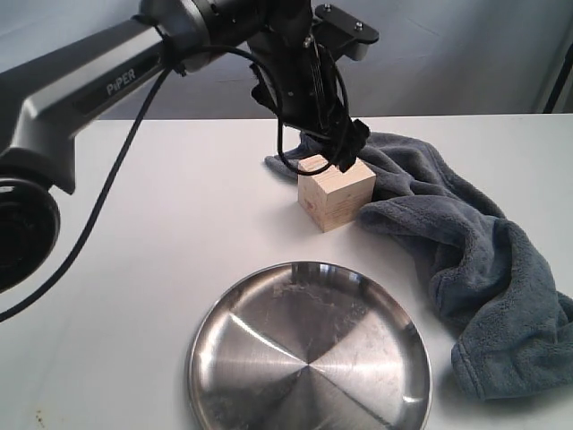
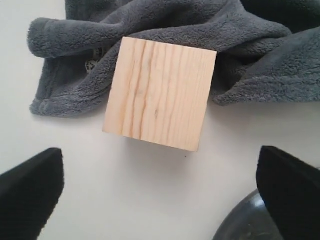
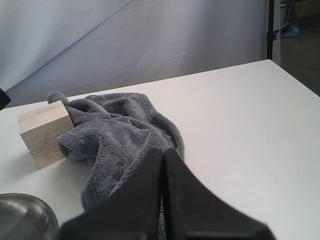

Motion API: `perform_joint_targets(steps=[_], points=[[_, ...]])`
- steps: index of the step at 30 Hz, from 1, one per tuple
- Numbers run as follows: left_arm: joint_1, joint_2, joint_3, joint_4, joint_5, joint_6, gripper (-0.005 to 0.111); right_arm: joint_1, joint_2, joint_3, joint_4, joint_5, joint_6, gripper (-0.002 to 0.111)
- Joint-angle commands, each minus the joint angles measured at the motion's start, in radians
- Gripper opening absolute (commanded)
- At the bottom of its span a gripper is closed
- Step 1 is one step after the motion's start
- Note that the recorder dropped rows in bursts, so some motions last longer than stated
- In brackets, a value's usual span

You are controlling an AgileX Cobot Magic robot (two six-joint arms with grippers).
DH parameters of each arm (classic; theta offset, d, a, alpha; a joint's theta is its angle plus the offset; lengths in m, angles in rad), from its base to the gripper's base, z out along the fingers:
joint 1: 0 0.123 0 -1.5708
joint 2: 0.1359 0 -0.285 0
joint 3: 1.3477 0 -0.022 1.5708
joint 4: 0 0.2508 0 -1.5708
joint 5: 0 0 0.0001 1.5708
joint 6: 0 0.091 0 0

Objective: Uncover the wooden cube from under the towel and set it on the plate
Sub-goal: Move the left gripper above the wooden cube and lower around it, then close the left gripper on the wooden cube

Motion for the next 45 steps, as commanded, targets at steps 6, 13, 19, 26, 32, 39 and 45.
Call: perform_joint_targets(steps=[6, 13, 19, 26, 32, 39, 45], points=[[0.005, 0.096, 0.005, 0.004, -0.120, 0.056, 0.105, 0.000, -0.006, 0.003, 0.005, 0.012, 0.004, 0.003], [0.023, 0.109, 0.005, 0.006, -0.178, 0.060, 0.105, 0.000, -0.006, 0.003, 0.005, 0.012, 0.004, 0.003], [0.025, 0.119, 0.005, 0.004, -0.199, 0.082, 0.105, 0.000, -0.006, 0.003, 0.005, 0.012, 0.004, 0.003], [0.025, 0.167, 0.005, -0.006, -0.216, 0.092, 0.105, 0.000, -0.006, 0.003, 0.005, 0.012, 0.004, 0.003], [0.025, 0.205, 0.005, -0.006, -0.231, 0.092, 0.105, 0.000, -0.006, 0.003, 0.005, 0.012, 0.004, 0.003], [0.025, 0.195, 0.003, -0.033, -0.232, 0.086, 0.105, 0.000, -0.006, 0.003, 0.005, 0.012, 0.004, 0.003], [0.025, 0.186, 0.003, -0.105, -0.208, 0.081, 0.105, 0.000, -0.006, 0.003, 0.005, 0.012, 0.004, 0.003]])
